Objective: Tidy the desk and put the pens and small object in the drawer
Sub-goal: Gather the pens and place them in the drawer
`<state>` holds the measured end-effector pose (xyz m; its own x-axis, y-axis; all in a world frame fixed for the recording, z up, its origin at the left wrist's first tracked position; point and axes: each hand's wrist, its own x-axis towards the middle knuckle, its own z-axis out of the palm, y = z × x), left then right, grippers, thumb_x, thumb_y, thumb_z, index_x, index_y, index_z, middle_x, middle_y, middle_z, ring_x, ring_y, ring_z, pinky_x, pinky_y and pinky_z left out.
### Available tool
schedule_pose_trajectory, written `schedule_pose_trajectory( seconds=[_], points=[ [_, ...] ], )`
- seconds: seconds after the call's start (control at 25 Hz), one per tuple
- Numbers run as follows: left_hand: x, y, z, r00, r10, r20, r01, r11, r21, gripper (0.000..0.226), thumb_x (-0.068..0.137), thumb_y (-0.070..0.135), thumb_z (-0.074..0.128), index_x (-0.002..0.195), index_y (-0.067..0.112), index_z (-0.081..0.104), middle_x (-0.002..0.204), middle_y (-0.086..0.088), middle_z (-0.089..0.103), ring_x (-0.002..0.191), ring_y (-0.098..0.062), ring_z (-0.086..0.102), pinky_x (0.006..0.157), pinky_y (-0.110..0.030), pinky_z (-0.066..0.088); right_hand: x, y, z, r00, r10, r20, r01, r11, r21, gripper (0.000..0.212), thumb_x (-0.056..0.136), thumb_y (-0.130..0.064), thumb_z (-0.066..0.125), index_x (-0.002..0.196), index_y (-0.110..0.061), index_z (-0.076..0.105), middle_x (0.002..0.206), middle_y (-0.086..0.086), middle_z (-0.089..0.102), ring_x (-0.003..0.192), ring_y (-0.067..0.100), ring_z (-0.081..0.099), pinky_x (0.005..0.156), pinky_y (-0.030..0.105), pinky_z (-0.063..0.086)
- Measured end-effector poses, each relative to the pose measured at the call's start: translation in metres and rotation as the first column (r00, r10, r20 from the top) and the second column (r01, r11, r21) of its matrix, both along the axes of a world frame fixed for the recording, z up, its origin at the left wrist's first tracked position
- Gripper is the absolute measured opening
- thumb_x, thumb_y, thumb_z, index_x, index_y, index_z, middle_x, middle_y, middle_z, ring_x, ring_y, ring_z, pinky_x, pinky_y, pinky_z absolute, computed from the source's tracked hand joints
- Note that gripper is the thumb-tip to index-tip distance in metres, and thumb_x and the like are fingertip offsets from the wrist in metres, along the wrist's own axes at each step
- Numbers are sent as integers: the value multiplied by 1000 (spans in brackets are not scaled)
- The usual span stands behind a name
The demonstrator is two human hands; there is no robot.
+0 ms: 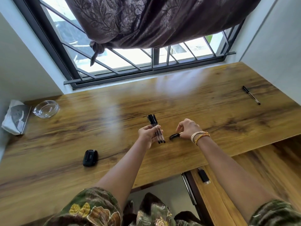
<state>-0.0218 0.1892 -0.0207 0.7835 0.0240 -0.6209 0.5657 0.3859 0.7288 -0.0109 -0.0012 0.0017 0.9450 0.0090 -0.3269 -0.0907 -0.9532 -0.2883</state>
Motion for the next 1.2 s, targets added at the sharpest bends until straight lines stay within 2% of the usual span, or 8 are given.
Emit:
schedule_pose_trajectory(
  seconds=[0.12,0.24,0.4,0.52,0.6,0.72,0.8,1.2],
  points=[
    [-5,-4,-2,1000,14,7,-14,1000,4,40,83,0,70,120,-9,57,91,-17,71,72,-25,71,63,-39,60,-4,-4,-4,996,57,69,-58,998,14,13,78,-19,72,89,-26,74,99,-3,69,99,16,63,92,33,50],
    [-8,-6,-4,999,31,7,-31,999,11,40,83,0,70,120,-7,57,90,-17,71,71,-24,71,65,-39,60,-5,4,-7,992,-37,122,6,969,248,14,81,-20,72,95,-17,75,96,3,73,93,17,65,85,32,53],
    [-11,-12,0,1000,10,14,-9,999,-33,43,81,1,71,121,-7,57,89,-18,71,69,-22,71,63,-37,60,-5,26,-9,969,-233,86,143,805,576,13,82,-21,73,91,-13,76,79,1,73,75,16,68,62,18,51],
    [-10,-19,5,999,42,-5,-42,994,-104,42,81,1,71,121,-4,58,104,-24,68,80,-27,68,77,-44,57,-5,36,-11,951,-305,51,192,712,675,14,81,-18,74,91,-9,76,84,4,74,79,15,69,73,26,57],
    [-9,-22,7,998,57,-16,-58,989,-133,37,83,1,70,118,-1,59,106,-24,67,80,-28,67,78,-45,56,-5,37,-13,934,-355,44,217,661,718,13,80,-18,75,89,-10,76,85,5,75,79,15,70,74,27,58],
    [-11,-26,10,998,52,-17,-54,990,-134,21,86,2,66,106,2,62,86,-18,69,65,-23,70,59,-39,61,-6,37,-14,913,-407,41,238,610,756,9,77,-21,78,82,-14,76,79,1,74,73,10,70,65,21,56],
    [-11,-29,11,998,59,-18,-61,990,-126,21,86,2,66,107,2,62,82,-16,69,59,-21,71,51,-36,59,-7,36,-16,899,-436,32,255,581,773,9,76,-21,79,81,-14,76,78,1,75,72,11,70,64,21,56],
    [6,-24,8,999,-30,16,32,993,-116,21,83,0,69,103,-2,65,83,-18,71,67,-25,72,57,-37,60,2,42,-18,858,-512,39,304,568,765,11,75,-25,79,80,-15,78,81,0,76,79,14,71,75,30,58]
  ],
)
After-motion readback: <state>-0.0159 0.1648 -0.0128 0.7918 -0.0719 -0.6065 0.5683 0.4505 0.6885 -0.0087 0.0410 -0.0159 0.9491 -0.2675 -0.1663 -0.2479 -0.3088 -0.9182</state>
